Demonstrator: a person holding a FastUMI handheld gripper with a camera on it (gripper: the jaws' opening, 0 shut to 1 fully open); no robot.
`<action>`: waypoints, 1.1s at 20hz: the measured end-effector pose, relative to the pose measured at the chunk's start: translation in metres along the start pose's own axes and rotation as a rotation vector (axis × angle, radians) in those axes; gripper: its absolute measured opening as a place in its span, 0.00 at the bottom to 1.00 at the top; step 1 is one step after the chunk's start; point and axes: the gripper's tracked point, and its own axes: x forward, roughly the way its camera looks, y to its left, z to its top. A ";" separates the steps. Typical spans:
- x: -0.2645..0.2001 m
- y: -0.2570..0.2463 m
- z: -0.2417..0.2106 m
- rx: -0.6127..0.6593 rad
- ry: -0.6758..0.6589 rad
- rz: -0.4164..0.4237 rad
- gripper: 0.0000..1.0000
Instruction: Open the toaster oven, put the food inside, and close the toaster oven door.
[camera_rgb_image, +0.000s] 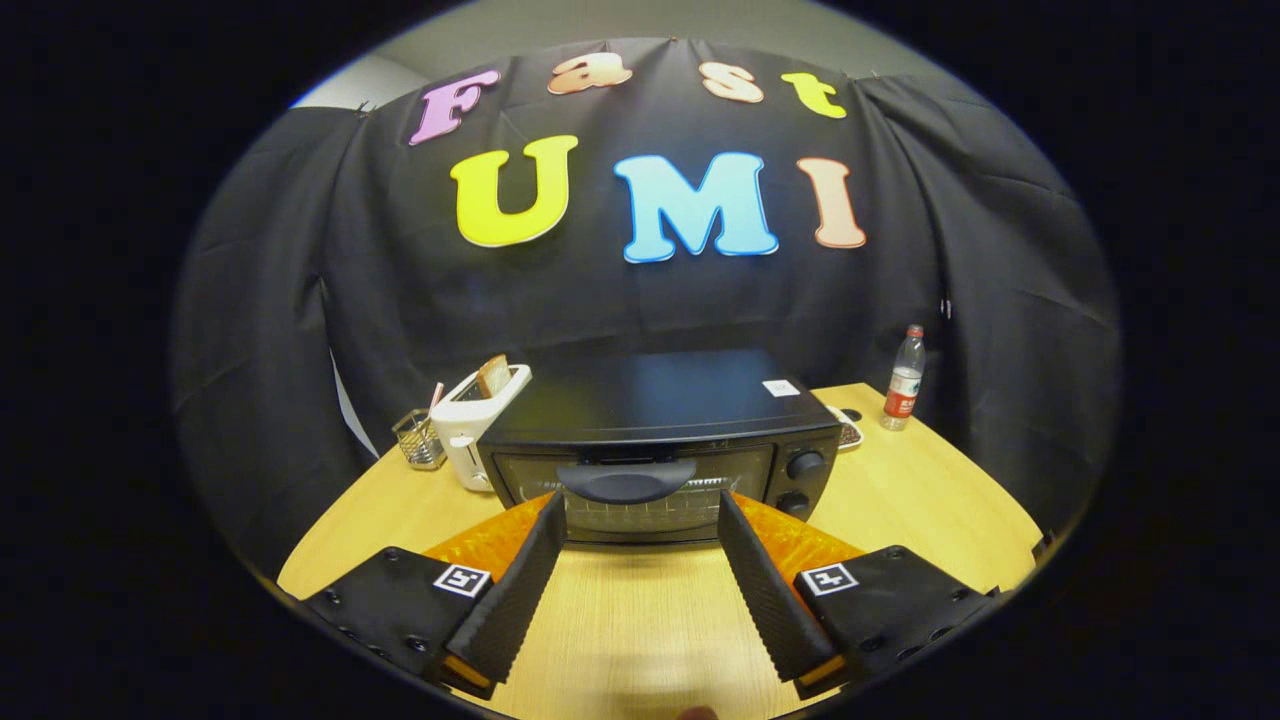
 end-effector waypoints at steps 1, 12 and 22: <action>-0.011 -0.002 0.004 0.001 -0.009 0.000 0.97; -0.117 -0.031 0.024 0.017 -0.138 -0.024 0.97; -0.155 -0.032 0.028 -0.005 -0.213 -0.013 0.97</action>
